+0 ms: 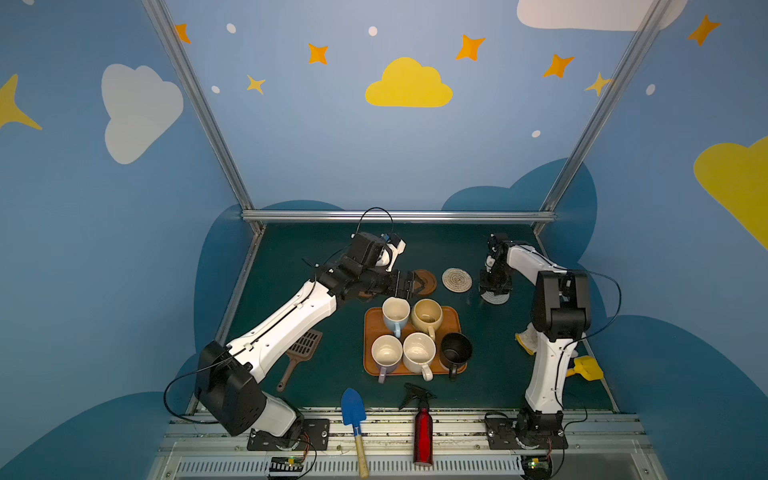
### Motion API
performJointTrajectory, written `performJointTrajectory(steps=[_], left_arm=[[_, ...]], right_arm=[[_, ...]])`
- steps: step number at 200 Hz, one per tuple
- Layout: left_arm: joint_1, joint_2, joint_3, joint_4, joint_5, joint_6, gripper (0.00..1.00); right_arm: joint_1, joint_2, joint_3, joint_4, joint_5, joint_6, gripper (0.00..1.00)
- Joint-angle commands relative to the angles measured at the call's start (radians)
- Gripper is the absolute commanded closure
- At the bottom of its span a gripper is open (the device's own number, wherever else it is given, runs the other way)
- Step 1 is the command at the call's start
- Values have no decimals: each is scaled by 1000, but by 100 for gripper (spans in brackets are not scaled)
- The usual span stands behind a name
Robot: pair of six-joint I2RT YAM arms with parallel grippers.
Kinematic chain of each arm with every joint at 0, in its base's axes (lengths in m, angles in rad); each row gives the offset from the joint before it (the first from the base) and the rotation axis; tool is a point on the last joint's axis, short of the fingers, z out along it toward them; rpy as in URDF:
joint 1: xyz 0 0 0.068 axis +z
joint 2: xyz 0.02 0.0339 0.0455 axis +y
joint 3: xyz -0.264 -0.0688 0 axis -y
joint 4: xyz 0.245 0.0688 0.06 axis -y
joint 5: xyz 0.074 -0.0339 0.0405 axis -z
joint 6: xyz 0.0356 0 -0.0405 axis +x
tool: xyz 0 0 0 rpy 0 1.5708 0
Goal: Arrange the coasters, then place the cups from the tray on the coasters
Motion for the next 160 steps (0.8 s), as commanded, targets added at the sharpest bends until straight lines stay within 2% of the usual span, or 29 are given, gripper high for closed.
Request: performJointTrajectory(steps=[1,36,99,160], left_arm=[[7,-15,1,-4,-9,-3,0],[7,-14,4,-8,-10,-5,0],[7,-32,-8,-18,-25,-3,0],[7,-43,-26,-17,-31,-4,0]], right_arm=[[-8,62,64,-40,-3,-20,50],[-7,76,92,-30,-39,-23,50],[-7,104,122,-15,-37,-57,47],[-10,135,168,-18,-74,-72,51]])
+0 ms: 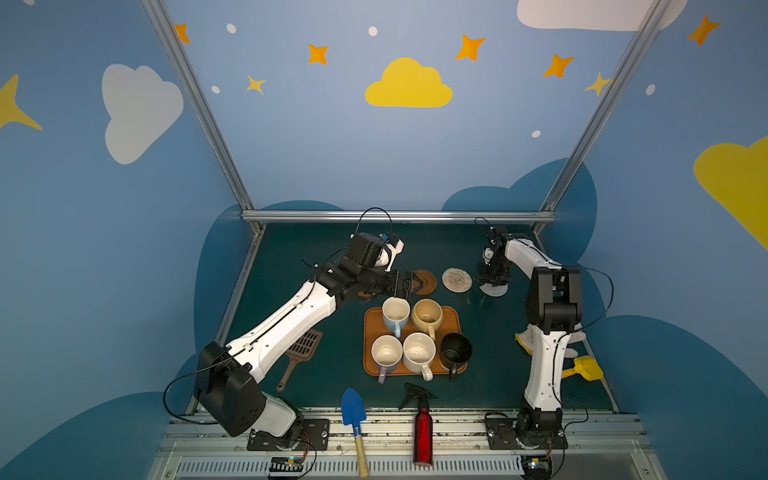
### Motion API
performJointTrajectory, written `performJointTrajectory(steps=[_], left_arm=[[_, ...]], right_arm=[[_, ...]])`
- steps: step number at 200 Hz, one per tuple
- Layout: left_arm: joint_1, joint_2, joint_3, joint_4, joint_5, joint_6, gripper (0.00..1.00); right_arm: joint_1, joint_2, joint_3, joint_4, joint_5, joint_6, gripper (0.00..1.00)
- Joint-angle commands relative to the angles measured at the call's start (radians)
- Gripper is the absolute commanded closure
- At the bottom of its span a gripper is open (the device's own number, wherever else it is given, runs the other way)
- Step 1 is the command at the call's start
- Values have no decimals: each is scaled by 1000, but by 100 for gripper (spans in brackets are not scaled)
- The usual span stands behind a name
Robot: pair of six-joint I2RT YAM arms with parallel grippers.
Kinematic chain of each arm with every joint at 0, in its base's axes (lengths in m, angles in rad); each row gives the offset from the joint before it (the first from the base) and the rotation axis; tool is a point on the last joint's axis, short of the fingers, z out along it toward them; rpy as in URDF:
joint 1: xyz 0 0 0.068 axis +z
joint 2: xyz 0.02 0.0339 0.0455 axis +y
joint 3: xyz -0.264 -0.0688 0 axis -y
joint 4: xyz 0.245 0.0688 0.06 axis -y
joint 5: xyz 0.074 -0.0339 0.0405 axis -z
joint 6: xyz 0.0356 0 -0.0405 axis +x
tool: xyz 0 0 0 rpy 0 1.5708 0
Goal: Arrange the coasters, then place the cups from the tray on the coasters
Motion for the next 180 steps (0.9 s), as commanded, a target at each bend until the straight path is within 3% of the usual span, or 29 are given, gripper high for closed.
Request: performJointTrajectory(steps=[1,49,91,108,131,180], left_arm=[[3,-36,-14,-15,-9,-3,0],[4,-47,-22,-8,-7,-8,0],[4,-53,-1,-69,-54,-19,0],[3,-73,3,-113,-145,-37,0],[1,-98,-3,-159,-196,-59,0],[1,-166,-115,-90,-107,-91,0]], right_arm=[[-4,43,19,9,-51,-16,52],[-4,35,15,-5,-35,-14,50],[4,-30,33,-6,-59,0,38],[10,-75,21,-2,-46,12,32],[30,-155,-13,4,24,40,24],[93,-486,-215,151,57,54,16]])
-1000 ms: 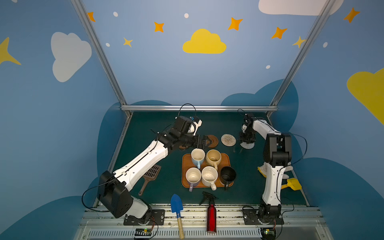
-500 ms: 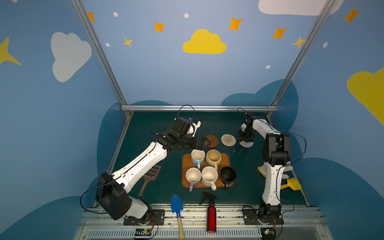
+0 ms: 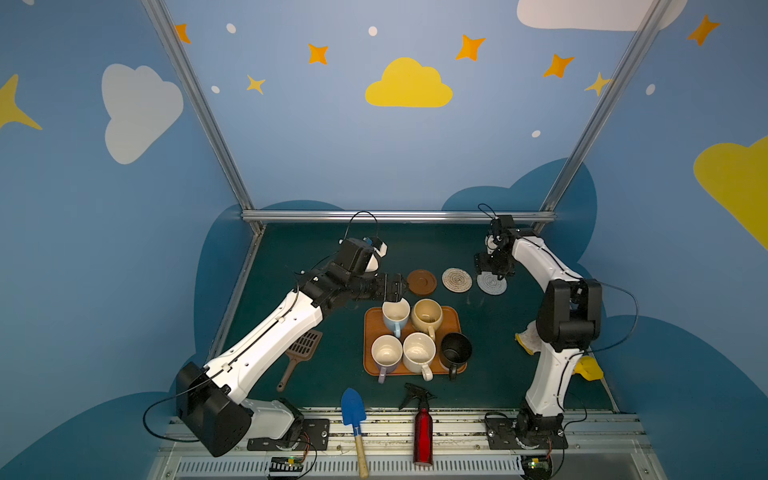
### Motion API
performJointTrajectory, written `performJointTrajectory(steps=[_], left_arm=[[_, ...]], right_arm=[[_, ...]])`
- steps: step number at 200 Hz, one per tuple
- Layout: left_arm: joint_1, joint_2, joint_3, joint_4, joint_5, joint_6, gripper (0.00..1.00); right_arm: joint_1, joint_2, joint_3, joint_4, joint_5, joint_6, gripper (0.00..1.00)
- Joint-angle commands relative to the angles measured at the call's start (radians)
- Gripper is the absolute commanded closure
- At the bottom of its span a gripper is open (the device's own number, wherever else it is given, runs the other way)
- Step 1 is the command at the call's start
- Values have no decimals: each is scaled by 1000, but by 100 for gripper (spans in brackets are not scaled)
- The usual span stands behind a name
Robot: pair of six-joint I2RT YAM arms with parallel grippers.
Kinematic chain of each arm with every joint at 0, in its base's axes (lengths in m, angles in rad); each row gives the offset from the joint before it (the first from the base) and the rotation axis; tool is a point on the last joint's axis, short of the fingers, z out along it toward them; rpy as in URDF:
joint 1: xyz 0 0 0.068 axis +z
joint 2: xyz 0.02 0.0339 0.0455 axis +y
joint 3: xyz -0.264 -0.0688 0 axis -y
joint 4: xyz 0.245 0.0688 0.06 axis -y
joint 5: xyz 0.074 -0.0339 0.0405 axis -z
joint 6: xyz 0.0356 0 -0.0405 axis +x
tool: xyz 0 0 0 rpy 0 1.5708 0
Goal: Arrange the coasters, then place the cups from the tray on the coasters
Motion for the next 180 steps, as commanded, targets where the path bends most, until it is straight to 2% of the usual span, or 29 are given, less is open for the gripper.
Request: performJointTrajectory(steps=[1,7,12,19,36,59,82,116,135,162,180], left_arm=[[1,-42,-57,19,44,-23,0],[1,-59,-77,39,60,-19,0],[0,-73,-95,57,67,-18,0],[-5,-95,-121,75,57,-23,0],[-14,-128,-159,66,6,-53,0],[-32,-131,-171,-14,-82,-99,0],[-78,-128,-189,-38,-147,-142,0],[-138,-85,-218,-28,-210,-181,1],[-181,-51,-213,-20,-251,-190,10],[-209,0,-215,16,-261,-218,14],[-222,23,-220,33,-290,-235,22]], right_arm=[[34,-176,-84,92,24,15,16],[39,-226,-130,151,11,23,13],[37,-266,-175,166,0,71,3],[27,-294,-193,148,-59,96,3],[-14,-320,-205,94,-315,121,3],[-8,-358,-227,49,-468,143,6],[39,-448,-309,79,-530,163,5],[114,-568,-395,73,-519,184,5],[144,-634,-436,70,-512,200,6],[180,-723,-506,94,-491,223,4],[192,-755,-540,105,-499,244,4]])
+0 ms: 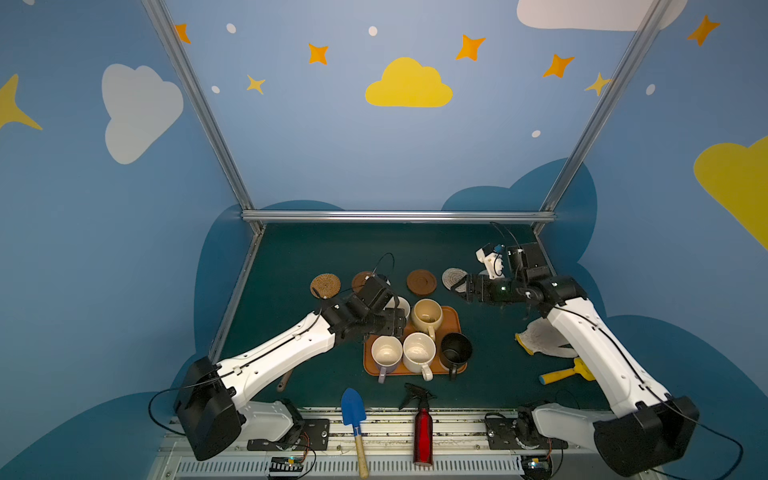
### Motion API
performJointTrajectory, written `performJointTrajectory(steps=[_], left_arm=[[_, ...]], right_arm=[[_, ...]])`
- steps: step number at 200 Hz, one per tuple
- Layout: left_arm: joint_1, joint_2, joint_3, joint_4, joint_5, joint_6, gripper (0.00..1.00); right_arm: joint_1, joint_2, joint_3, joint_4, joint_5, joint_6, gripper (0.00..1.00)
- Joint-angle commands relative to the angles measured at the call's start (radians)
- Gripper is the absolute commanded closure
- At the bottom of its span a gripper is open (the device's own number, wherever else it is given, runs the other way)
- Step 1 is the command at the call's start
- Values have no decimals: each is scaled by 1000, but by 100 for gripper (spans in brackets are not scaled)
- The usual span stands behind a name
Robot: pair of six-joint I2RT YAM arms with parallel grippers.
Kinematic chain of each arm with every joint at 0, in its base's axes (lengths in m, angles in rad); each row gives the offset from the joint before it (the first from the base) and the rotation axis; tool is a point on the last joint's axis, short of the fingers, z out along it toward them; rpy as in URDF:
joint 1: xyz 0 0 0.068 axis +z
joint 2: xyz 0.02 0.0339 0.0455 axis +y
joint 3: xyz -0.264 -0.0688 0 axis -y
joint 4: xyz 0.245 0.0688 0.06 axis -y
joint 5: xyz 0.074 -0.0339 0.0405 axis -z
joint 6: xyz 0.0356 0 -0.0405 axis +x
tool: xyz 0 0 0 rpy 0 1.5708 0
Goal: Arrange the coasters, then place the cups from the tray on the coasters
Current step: 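Move the left gripper over the white mug while the right gripper nears the tray, then lower the left gripper onto the white mug's rim and close it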
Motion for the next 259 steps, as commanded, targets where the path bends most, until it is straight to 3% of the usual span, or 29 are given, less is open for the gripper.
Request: performJointTrajectory(steps=[1,23,83,124,145,229,259], left_arm=[[-15,21,-9,30,-57,-34,22],[-28,53,-25,80,-47,-52,33],[-43,143,3,59,-98,-50,47],[-51,190,28,57,-131,-35,49],[-51,221,43,42,-141,-25,56],[-52,291,80,7,-185,0,65],[-52,310,93,15,-158,19,68]], right_arm=[[18,-33,-43,20,-7,36,4],[31,-56,-94,62,-40,51,4],[60,-29,-126,79,-29,60,4],[87,-11,-123,85,-18,65,4],[100,-2,-123,82,-5,65,4],[119,29,-91,46,49,35,4],[119,61,-42,-2,85,-1,4]])
